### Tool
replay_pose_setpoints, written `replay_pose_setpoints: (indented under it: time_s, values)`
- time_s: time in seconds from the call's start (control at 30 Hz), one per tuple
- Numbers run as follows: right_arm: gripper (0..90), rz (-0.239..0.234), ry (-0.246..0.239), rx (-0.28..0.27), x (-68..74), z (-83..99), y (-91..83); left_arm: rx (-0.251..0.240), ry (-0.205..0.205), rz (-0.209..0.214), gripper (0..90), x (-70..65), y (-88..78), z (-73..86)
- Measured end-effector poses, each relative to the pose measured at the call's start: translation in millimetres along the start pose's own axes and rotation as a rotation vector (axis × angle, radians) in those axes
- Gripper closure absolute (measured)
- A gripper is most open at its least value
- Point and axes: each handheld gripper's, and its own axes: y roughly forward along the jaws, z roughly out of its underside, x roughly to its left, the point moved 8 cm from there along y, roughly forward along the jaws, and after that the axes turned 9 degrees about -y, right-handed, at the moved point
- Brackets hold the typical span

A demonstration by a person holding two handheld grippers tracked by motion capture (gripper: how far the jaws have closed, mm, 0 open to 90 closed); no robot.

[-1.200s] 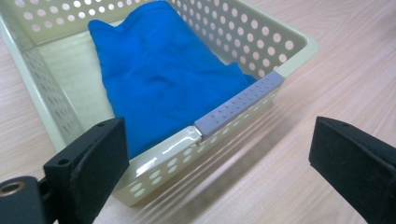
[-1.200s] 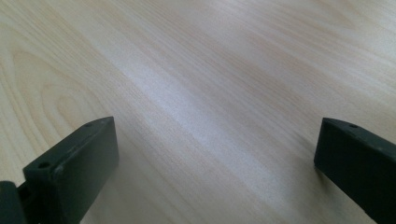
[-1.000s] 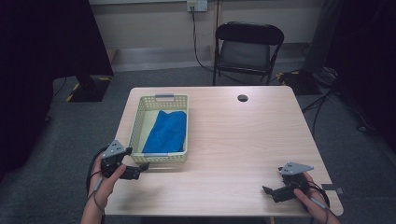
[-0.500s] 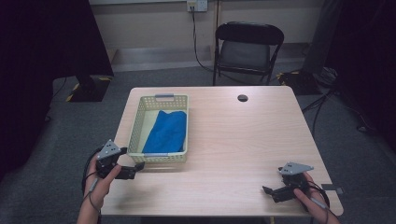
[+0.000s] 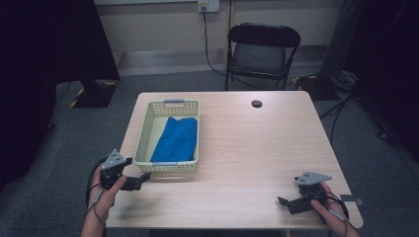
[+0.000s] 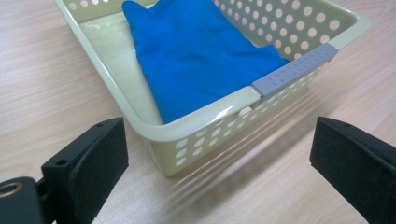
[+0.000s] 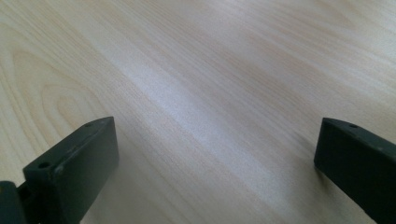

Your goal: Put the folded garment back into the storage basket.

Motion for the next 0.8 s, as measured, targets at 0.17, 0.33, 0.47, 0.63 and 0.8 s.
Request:
replay_pose_setpoints:
  time_s: [0.17, 0.33, 0.47, 0.63, 0.8]
  values:
    - [0.0, 0.000, 0.000, 0.000, 0.0, 0.0, 0.0, 0.004, -0.021, -0.007, 3.9, 4.5, 2.5, 4.2]
    - [0.0, 0.000, 0.000, 0.000, 0.0, 0.0, 0.0, 0.011, -0.008, -0.009, 3.9, 5.8, 6.4, 7.5]
    - [0.0, 0.000, 0.000, 0.000, 0.0, 0.0, 0.0, 0.019, -0.006, -0.010, 4.0, 7.9, 9.2, 11.1]
    - [0.0, 0.000, 0.000, 0.000, 0.0, 0.0, 0.0, 0.039, -0.005, -0.011, 4.2, 9.8, 12.7, 16.2]
    - [0.0, 0.000, 0.000, 0.000, 0.0, 0.0, 0.0, 0.047, -0.016, -0.008, 4.2, 11.0, 14.3, 18.8]
